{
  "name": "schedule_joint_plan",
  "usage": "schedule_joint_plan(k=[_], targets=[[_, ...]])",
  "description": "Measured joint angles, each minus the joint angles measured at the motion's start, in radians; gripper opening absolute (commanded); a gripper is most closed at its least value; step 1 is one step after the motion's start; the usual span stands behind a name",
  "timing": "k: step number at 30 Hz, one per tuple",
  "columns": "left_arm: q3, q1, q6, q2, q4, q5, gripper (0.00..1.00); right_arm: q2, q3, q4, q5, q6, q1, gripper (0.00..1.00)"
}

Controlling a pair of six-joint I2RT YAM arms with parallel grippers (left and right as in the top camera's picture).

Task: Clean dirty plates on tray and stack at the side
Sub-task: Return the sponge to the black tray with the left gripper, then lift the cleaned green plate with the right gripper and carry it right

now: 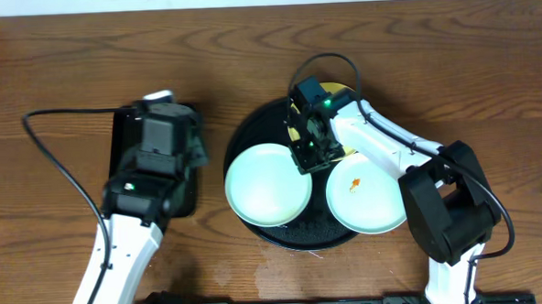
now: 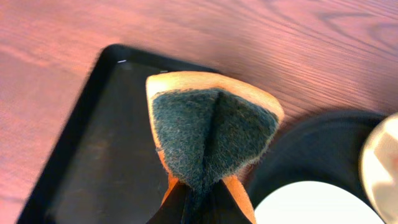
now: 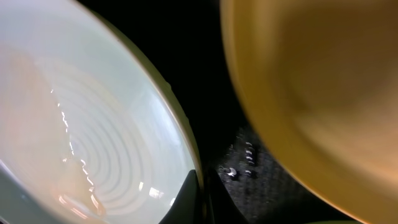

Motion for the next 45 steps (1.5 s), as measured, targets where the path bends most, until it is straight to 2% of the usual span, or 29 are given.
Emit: schedule_joint_plan(k=[6, 16, 24, 34, 40, 45], targets=[[0.0, 0.196, 0.0, 0.08, -0.018, 0.108, 0.08, 0.0, 0.114, -0.069, 0.042, 0.0, 0.047, 0.01], [0.0, 0.422, -0.003, 0.156, -0.039, 0.292, 0.07, 0.0, 0.365, -0.289, 0.348, 0.012, 0.076, 0.01], [0.0, 0.442, -0.003, 0.156, -0.039, 0.328, 0.07, 0.0, 0.462, -0.405, 0.625, 0.019, 0.083, 0.01], [0.0, 0.442, -0.003, 0.156, -0.04, 0.337, 0.07, 0.0, 0.463, -0.455, 1.067, 0.019, 0.27, 0.01], [0.0, 0.442, -0.003, 0.156, -0.042, 0.337, 0.07, 0.0, 0.463, -0.45, 1.176, 0.015, 0.382, 0.01], [0.0, 0.442, -0.003, 0.156, -0.042, 0.337, 0.07, 0.0, 0.463, -0.45, 1.204, 0.015, 0.414, 0.01]])
